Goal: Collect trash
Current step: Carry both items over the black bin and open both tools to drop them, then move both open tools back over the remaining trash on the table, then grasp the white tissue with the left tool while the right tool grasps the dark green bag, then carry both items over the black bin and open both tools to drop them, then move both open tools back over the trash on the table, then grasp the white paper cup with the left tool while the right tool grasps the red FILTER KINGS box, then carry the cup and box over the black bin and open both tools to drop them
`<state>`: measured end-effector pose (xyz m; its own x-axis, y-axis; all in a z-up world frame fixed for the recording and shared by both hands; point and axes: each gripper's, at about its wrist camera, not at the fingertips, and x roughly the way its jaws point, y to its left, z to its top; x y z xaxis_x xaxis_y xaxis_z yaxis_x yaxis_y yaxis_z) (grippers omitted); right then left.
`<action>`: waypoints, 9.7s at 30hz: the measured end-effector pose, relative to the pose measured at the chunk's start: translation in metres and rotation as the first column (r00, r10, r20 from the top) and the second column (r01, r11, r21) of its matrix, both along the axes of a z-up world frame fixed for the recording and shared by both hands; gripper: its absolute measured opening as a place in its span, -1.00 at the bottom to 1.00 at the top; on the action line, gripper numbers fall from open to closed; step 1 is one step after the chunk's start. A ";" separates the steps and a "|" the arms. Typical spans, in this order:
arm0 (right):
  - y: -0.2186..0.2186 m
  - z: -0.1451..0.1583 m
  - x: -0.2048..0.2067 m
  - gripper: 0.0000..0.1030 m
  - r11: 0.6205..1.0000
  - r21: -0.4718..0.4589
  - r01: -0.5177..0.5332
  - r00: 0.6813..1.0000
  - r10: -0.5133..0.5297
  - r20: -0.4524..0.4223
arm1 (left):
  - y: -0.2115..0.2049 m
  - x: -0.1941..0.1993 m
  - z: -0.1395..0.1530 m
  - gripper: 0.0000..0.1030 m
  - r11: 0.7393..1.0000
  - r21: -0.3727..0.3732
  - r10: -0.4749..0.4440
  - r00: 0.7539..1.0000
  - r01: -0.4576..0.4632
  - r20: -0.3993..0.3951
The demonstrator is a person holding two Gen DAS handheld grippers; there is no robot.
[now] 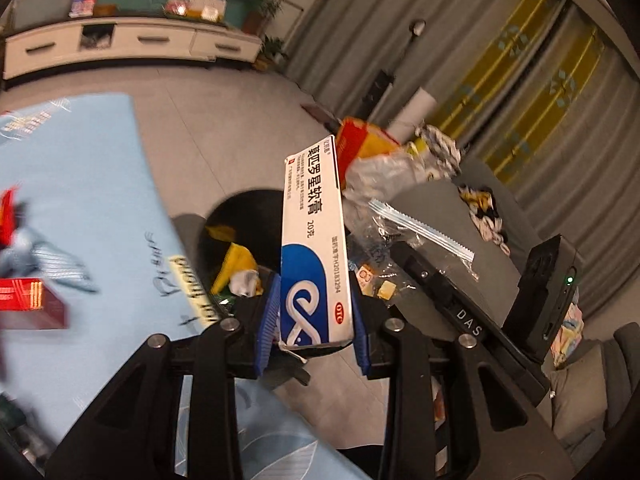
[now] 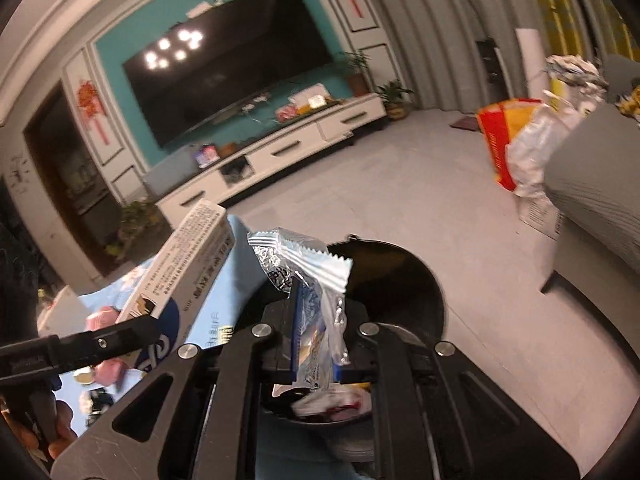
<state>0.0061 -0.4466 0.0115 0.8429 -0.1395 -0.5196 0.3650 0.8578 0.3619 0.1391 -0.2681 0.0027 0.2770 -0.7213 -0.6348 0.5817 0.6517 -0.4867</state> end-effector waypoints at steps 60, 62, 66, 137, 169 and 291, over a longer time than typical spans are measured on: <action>0.293 -0.024 0.045 0.43 0.766 0.009 -0.643 0.730 0.616 -0.295 | 0.338 -0.104 -0.043 0.85 0.797 0.084 0.603 0.797 -0.599 -0.035; 0.296 -0.028 0.052 0.43 0.762 0.020 -0.647 0.724 0.623 -0.296 | 0.340 -0.100 -0.047 0.85 0.798 0.085 0.601 0.799 -0.596 -0.037; 0.301 -0.036 0.065 0.43 0.751 0.037 -0.660 0.710 0.638 -0.297 | 0.338 -0.090 -0.050 0.85 0.800 0.102 0.596 0.802 -0.592 -0.022; 0.022 -0.007 -0.035 -0.19 0.992 0.102 -0.079 0.995 0.084 -0.045 | 0.070 -0.066 0.017 -0.43 0.939 0.300 0.091 0.962 -0.169 0.256; -0.023 -0.034 -0.019 0.34 0.978 0.211 -0.001 0.998 0.014 -0.060 | -0.027 -0.018 -0.013 0.73 0.941 0.328 0.002 0.970 -0.084 0.242; 0.222 0.020 0.006 -0.55 0.757 -0.098 -0.646 0.762 0.631 -0.144 | 0.303 -0.135 -0.003 0.51 0.789 0.196 0.545 0.810 -0.582 0.215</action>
